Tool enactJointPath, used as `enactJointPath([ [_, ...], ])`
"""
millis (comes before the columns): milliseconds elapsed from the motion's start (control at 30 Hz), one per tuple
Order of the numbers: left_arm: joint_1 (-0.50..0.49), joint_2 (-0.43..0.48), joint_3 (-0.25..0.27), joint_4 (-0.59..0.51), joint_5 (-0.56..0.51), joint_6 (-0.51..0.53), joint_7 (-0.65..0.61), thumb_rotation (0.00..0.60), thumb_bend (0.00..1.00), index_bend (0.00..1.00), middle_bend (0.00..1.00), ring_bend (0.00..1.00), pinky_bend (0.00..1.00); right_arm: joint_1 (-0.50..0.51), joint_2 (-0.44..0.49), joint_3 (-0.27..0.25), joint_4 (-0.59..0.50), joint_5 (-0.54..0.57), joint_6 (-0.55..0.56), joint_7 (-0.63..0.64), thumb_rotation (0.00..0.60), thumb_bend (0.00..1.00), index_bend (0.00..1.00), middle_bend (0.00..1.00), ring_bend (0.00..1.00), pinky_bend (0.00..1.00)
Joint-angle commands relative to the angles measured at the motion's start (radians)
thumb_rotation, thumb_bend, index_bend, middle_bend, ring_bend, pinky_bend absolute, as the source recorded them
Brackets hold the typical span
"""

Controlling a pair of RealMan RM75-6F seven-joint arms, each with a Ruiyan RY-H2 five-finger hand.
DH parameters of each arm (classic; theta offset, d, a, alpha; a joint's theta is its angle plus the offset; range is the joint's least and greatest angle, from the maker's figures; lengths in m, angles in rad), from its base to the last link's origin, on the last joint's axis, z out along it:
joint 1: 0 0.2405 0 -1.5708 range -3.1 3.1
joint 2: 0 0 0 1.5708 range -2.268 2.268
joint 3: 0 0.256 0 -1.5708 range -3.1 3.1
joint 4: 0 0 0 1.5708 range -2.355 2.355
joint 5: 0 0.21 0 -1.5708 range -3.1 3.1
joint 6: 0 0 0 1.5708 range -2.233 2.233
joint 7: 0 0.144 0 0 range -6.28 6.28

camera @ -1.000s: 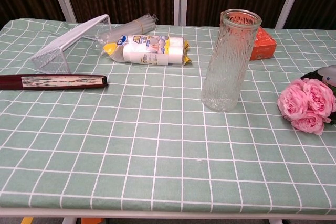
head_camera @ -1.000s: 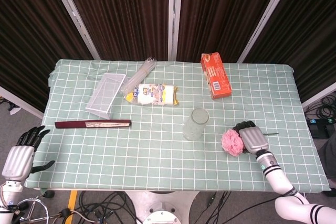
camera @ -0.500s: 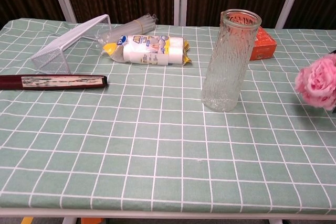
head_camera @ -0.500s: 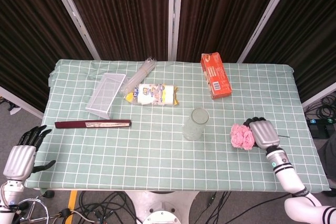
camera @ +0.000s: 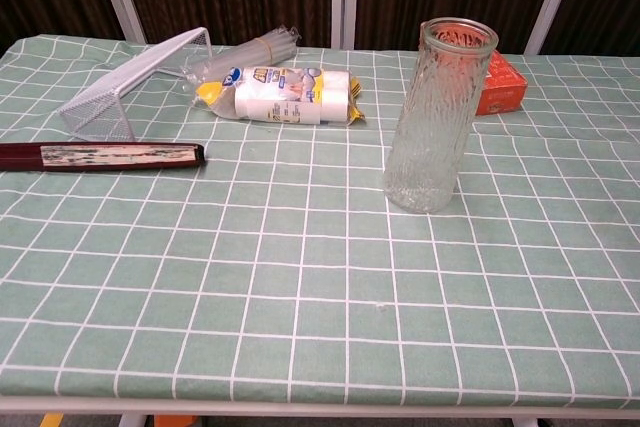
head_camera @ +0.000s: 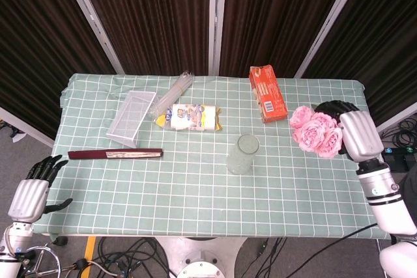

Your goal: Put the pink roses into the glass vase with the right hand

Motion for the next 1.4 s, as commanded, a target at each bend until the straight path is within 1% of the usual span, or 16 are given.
enactJointPath([
  [33,0.001,0.002,0.0,-0.001,0.001,0.003,-0.001,0.6,0.0,0.16,0.07,0.05,0.14,0.008,-0.006,0.08,-0.082,-0.049,0.101,0.165,0.6,0.28,0.55,0.38,0.29,0.33],
  [200,0.001,0.001,0.002,0.001,0.005,0.005,-0.002,0.6,0.0,0.16,0.07,0.05,0.14,0.033,-0.076,0.098,-0.129,-0.066,0.123,0.331,0.6,0.27,0.55,0.38,0.29,0.33],
  [267,0.002,0.001,0.003,0.002,0.004,0.004,-0.002,0.6,0.0,0.16,0.07,0.05,0.14,0.044,-0.111,0.106,-0.133,-0.063,0.138,0.37,0.6,0.27,0.55,0.38,0.3,0.34],
  [367,0.004,-0.003,0.003,0.009,0.001,0.004,-0.007,0.6,0.0,0.16,0.07,0.05,0.14,0.063,-0.181,0.111,-0.138,-0.043,0.158,0.393,0.6,0.28,0.55,0.38,0.3,0.34],
  [433,0.004,-0.003,0.003,0.013,-0.001,0.004,-0.011,0.6,0.0,0.16,0.07,0.05,0.14,0.071,-0.209,0.107,-0.144,-0.028,0.152,0.407,0.6,0.28,0.55,0.38,0.3,0.34],
  [600,0.007,-0.005,0.004,0.023,-0.003,0.005,-0.022,0.6,0.0,0.16,0.07,0.05,0.14,0.088,-0.253,0.095,-0.154,0.024,0.107,0.468,0.6,0.28,0.55,0.38,0.3,0.34],
  [733,0.009,-0.007,0.005,0.029,-0.004,0.005,-0.027,0.6,0.0,0.16,0.07,0.05,0.14,0.096,-0.272,0.083,-0.143,0.059,0.067,0.486,0.6,0.28,0.55,0.38,0.3,0.35],
  [933,0.009,-0.009,0.005,0.034,-0.005,0.005,-0.032,0.6,0.0,0.16,0.07,0.05,0.14,0.105,-0.315,0.067,-0.101,0.076,0.043,0.483,0.6,0.28,0.55,0.38,0.3,0.35],
  [1067,0.01,-0.002,0.004,0.027,-0.003,0.008,-0.028,0.6,0.0,0.16,0.07,0.05,0.14,0.112,-0.345,0.051,-0.049,0.084,0.015,0.495,0.6,0.28,0.55,0.38,0.3,0.35],
  [1167,0.01,0.007,0.001,0.017,-0.004,0.012,-0.023,0.6,0.0,0.16,0.07,0.05,0.14,0.121,-0.372,0.038,0.007,0.085,-0.019,0.525,0.6,0.29,0.55,0.38,0.3,0.34],
  [1300,0.012,0.011,0.001,0.011,-0.006,0.013,-0.022,0.6,0.0,0.16,0.07,0.05,0.14,0.132,-0.406,0.018,0.087,0.064,-0.068,0.601,0.6,0.29,0.55,0.36,0.29,0.32],
  [1400,0.012,0.01,0.002,0.012,-0.008,0.01,-0.021,0.6,0.0,0.16,0.07,0.05,0.14,0.139,-0.417,0.001,0.134,0.032,-0.101,0.65,0.6,0.28,0.5,0.33,0.25,0.28],
])
